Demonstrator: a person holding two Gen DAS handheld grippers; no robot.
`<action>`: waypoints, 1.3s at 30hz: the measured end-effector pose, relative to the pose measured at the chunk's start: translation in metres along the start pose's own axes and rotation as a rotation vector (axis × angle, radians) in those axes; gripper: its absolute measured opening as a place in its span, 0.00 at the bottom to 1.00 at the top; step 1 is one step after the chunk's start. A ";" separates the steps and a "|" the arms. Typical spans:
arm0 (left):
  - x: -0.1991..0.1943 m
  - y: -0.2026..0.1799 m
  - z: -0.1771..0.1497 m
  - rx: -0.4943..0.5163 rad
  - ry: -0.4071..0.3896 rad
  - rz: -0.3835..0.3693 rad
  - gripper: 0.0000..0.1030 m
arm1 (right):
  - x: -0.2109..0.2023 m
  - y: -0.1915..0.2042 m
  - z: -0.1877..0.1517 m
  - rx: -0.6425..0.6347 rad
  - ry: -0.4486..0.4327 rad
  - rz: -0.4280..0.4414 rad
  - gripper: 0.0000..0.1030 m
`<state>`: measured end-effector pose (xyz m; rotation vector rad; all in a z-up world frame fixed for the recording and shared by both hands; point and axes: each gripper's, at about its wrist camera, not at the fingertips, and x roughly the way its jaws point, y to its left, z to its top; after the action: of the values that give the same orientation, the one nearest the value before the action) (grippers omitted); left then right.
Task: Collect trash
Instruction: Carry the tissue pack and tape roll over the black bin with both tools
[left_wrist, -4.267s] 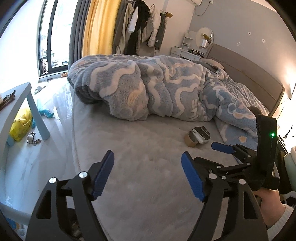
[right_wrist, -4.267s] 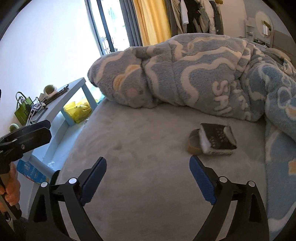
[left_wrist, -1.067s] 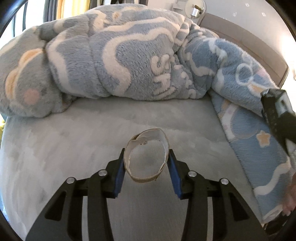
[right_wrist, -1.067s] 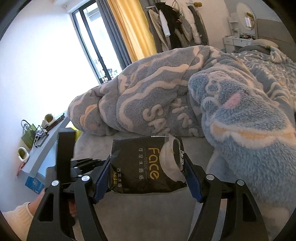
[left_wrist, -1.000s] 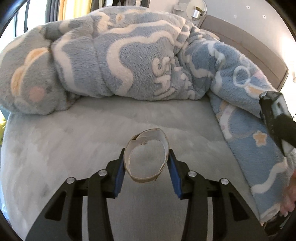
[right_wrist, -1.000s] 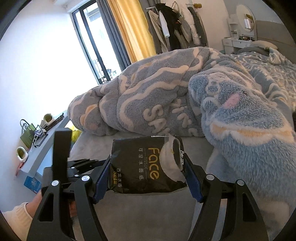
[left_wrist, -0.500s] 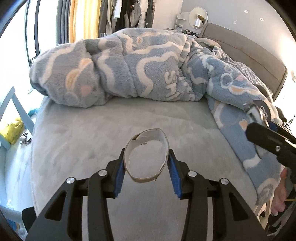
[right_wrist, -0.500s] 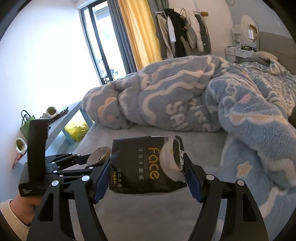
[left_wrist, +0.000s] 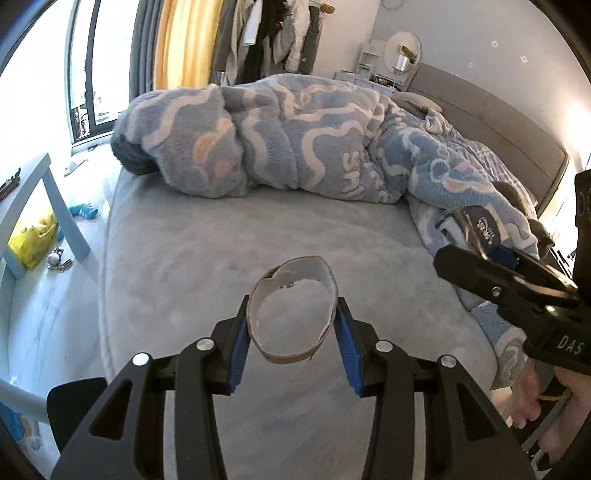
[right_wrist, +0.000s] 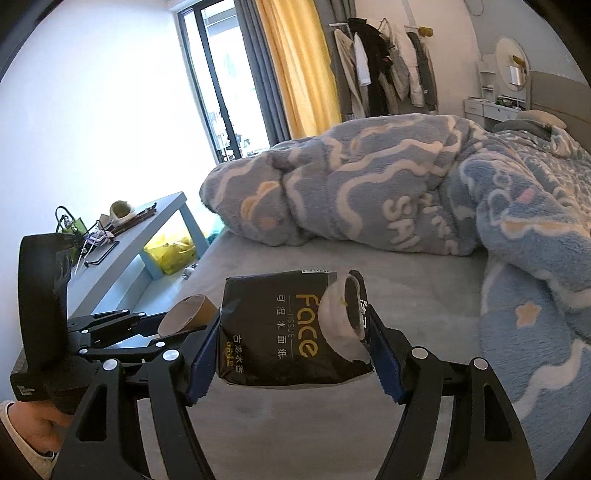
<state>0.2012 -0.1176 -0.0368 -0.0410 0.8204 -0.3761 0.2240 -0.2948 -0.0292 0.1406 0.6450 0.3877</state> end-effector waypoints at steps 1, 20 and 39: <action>-0.004 0.003 -0.001 -0.003 -0.003 0.003 0.45 | 0.001 0.004 0.000 -0.003 0.001 0.002 0.70; -0.059 0.073 -0.032 -0.060 -0.022 0.050 0.45 | 0.026 0.088 -0.011 -0.055 0.043 0.054 0.70; -0.068 0.199 -0.085 -0.178 0.123 0.156 0.45 | 0.080 0.197 -0.013 -0.129 0.108 0.165 0.70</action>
<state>0.1601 0.1005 -0.0831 -0.1202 0.9709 -0.1586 0.2137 -0.0825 -0.0357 0.0498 0.7145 0.5979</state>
